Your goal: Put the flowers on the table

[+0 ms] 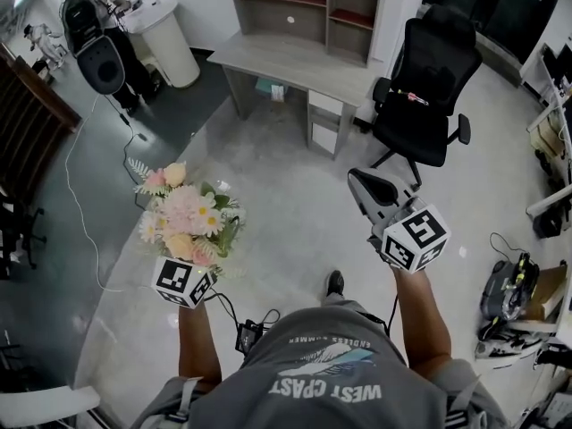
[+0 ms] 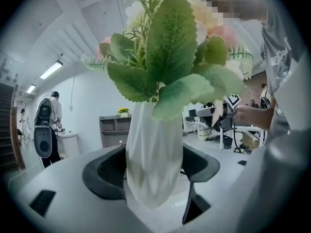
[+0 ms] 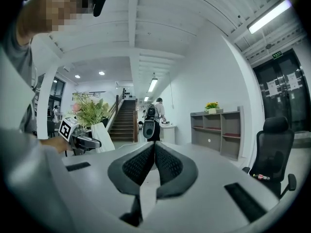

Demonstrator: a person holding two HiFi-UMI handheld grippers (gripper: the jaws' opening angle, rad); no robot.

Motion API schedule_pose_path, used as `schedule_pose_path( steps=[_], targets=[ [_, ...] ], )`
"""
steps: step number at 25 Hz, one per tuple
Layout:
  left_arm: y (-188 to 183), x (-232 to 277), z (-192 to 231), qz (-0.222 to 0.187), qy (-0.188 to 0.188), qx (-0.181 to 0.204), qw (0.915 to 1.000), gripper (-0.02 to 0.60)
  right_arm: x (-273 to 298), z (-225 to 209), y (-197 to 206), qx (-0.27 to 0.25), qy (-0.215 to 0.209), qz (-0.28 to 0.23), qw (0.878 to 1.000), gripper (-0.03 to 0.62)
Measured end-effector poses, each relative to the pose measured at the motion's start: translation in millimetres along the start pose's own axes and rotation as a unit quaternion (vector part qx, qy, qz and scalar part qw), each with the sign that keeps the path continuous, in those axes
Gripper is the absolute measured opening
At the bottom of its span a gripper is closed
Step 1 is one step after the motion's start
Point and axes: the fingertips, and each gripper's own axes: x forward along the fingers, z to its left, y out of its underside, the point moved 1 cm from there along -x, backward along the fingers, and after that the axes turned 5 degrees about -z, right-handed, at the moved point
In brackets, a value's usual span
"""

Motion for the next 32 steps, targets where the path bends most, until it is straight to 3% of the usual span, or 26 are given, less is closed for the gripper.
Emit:
schedule_pose_path(
  steps=[14,32],
  targets=[
    [-6,74,8,0.008,-0.044,-0.007,0.9990,0.356,39,-95,-1,0.012,-0.028,0.006,1.000,0.028],
    [-10,133,21,0.021,-0.082,-0.001,0.9964,0.356,69,-163,9,0.030,-0.056,0.012,0.998,0.028]
  ],
)
